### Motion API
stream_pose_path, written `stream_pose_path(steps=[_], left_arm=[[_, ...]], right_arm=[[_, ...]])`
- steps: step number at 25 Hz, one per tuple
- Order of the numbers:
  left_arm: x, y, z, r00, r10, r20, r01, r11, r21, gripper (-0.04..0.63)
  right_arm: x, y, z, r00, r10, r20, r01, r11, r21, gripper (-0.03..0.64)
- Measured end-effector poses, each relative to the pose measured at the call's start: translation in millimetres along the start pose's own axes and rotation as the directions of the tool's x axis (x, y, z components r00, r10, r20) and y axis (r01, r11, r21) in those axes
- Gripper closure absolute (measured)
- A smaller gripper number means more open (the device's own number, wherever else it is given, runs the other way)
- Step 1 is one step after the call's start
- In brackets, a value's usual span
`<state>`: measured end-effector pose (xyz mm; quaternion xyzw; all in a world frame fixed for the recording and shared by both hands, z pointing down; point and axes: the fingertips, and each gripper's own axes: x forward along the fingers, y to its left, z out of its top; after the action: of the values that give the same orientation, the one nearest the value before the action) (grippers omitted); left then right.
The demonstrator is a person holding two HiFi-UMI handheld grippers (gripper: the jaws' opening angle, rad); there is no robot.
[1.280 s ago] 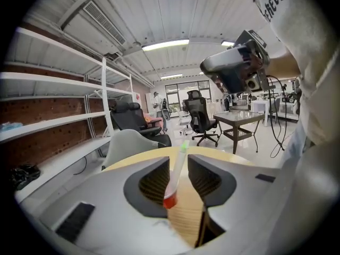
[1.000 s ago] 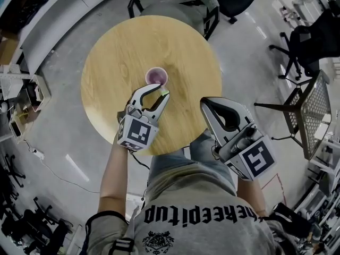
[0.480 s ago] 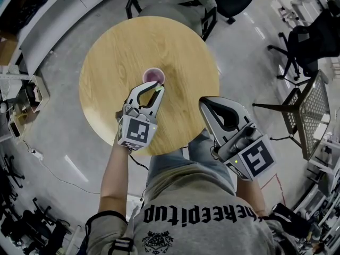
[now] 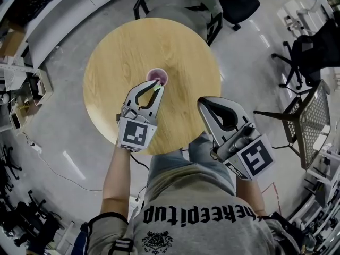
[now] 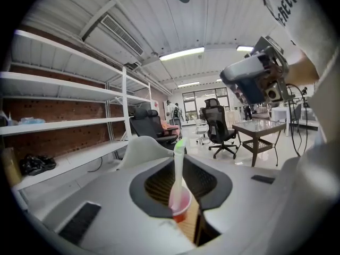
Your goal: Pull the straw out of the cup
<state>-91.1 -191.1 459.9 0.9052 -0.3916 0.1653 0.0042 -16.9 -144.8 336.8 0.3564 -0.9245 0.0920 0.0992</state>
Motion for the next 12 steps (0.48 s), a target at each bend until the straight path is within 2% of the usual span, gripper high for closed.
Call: stream_pose_path(steps=[4,12], left_arm=[[-10.0,1.1,13.3,0.999,0.041,0.01,-0.04,0.997,-0.064,0.509],[-37.2,-4.3,45.3,0.991,0.124,0.048,-0.119,0.988,-0.103,0.511]], right_arm=[[-0.8,3.0,4.2,0.999,0.041,0.009,-0.041,0.999,-0.012,0.617],[-2.5,16.2,12.7,0.991,0.132,0.031,-0.131,0.991,-0.034,0.617]])
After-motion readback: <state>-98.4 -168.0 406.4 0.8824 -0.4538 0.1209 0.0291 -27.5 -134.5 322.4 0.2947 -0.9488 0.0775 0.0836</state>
